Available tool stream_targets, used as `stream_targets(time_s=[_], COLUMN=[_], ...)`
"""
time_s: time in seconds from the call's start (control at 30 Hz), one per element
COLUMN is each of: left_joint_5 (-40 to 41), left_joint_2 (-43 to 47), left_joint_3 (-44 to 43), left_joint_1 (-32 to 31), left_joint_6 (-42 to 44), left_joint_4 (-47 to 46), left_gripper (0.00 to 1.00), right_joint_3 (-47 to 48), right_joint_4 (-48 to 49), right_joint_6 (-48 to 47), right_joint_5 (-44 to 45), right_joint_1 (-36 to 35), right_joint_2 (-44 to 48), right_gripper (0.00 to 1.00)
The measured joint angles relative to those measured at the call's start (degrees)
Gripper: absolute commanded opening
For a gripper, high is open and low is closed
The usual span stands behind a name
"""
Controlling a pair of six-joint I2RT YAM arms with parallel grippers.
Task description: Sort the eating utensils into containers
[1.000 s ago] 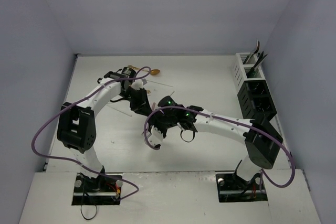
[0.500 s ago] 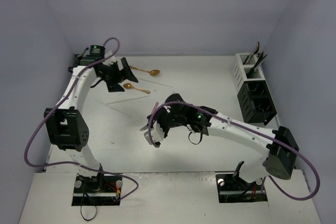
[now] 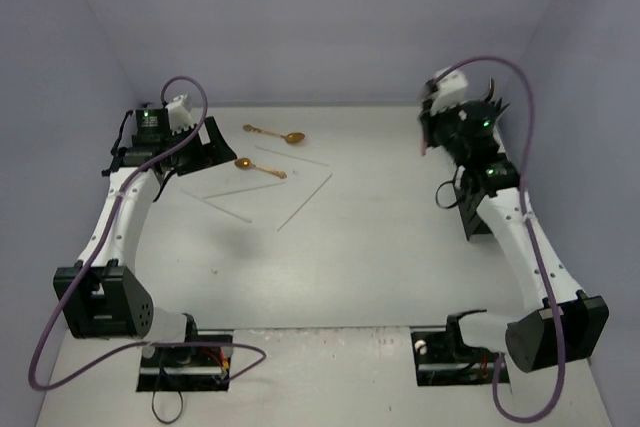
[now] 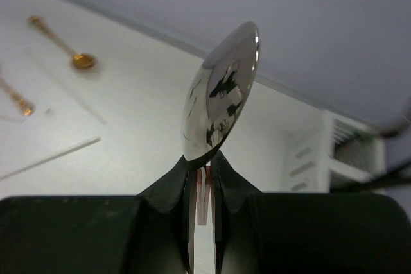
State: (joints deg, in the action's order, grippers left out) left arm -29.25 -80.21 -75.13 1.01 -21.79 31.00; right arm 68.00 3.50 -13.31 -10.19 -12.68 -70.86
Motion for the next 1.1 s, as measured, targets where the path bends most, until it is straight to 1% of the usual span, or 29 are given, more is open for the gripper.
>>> stream_targets(time_s=[0.13, 0.27, 0.4, 0.47, 0.57, 0.7, 0.93, 1.1], left_joint_5=[-0.7, -2.0, -2.8, -2.9, -3.0, -3.2, -3.3, -3.3], left_joint_2=[0.2, 0.4, 0.6, 0.6, 0.6, 0.4, -1.4, -2.9], left_joint_3=[3.4, 5.8, 6.8, 6.8, 6.8, 6.8, 6.8, 6.8], left_joint_1=[0.0, -0.1, -0.2, -0.2, -0.3, -0.3, -0.3, -0.3], left_joint_6=[0.6, 0.8, 1.2, 1.6, 1.9, 2.1, 2.1, 2.1], left_joint_4=[-3.6, -7.7, -9.4, -10.1, -10.7, -11.1, -11.2, -11.1], left_gripper=[0.85, 0.85, 0.85, 0.85, 0.85, 0.85, 0.85, 0.85], right_joint_3=[-0.4, -0.5, -0.8, -0.9, -0.9, -0.9, -0.9, -0.9], right_joint_4=[1.2, 3.2, 4.2, 4.5, 4.7, 5.1, 5.8, 5.8], right_joint_6=[10.8, 18.3, 23.3, 24.9, 26.7, 28.6, 32.6, 34.0], right_joint_5=[6.0, 9.9, 12.8, 14.6, 16.9, 19.3, 20.3, 20.2], right_joint_1=[10.7, 19.1, 25.4, 27.4, 29.7, 31.1, 32.3, 32.6], right_joint_2=[3.8, 5.0, 3.5, 2.1, -0.7, -4.7, -11.4, -14.5], right_gripper=[0.00, 0.00, 0.00, 0.00, 0.00, 0.00, 0.00, 0.00])
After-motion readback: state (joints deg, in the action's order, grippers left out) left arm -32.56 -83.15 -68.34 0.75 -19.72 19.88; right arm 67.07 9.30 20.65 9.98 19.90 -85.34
